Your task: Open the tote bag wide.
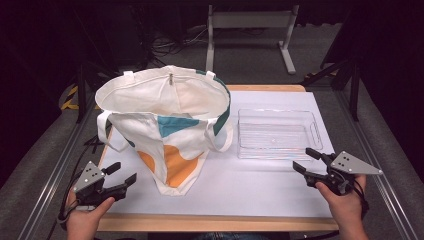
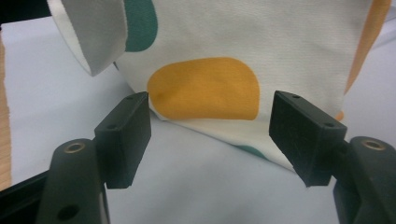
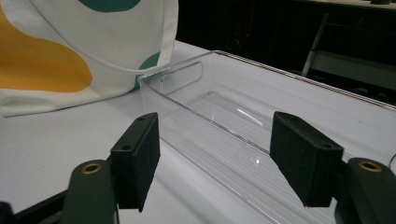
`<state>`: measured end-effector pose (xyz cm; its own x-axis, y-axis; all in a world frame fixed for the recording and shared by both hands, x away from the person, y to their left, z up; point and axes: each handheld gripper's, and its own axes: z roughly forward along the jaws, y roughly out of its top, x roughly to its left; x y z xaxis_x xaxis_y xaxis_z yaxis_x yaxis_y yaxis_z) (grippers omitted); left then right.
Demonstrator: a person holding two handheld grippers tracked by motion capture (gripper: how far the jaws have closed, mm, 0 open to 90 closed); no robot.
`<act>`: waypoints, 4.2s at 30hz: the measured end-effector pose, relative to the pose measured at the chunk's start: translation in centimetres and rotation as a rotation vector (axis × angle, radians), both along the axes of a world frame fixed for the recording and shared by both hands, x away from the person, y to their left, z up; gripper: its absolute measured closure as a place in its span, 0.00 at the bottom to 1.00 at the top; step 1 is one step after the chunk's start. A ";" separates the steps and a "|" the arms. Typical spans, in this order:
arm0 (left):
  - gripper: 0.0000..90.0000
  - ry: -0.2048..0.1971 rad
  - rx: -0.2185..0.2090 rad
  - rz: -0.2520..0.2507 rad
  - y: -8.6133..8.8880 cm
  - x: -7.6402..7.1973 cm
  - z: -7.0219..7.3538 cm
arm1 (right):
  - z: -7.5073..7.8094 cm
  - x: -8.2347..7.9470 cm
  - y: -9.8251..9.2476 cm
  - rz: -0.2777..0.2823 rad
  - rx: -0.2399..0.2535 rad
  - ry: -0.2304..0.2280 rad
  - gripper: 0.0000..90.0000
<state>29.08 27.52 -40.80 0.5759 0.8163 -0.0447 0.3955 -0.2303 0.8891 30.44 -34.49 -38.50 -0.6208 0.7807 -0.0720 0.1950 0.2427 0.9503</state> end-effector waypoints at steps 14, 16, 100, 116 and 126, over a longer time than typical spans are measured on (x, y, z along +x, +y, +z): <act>0.32 0.023 -0.010 -0.078 0.2 -0.1 0.5 | 0.2 -0.1 0.2 0.021 0.006 0.001 0.47; 0.36 0.018 -0.018 -0.072 0.2 -0.2 0.6 | 0.3 -0.2 0.2 0.026 0.005 0.005 0.50; 1.00 -0.162 -0.139 -0.072 2.4 7.2 17.4 | 15.4 9.1 16.1 0.418 0.012 -0.080 1.00; 1.00 -0.115 -0.144 -0.070 1.7 9.8 15.7 | 14.4 10.7 19.8 0.410 -0.012 -0.073 0.98; 1.00 -0.083 -0.131 -0.074 1.4 10.1 14.2 | 12.9 11.1 20.2 0.404 -0.038 -0.049 0.98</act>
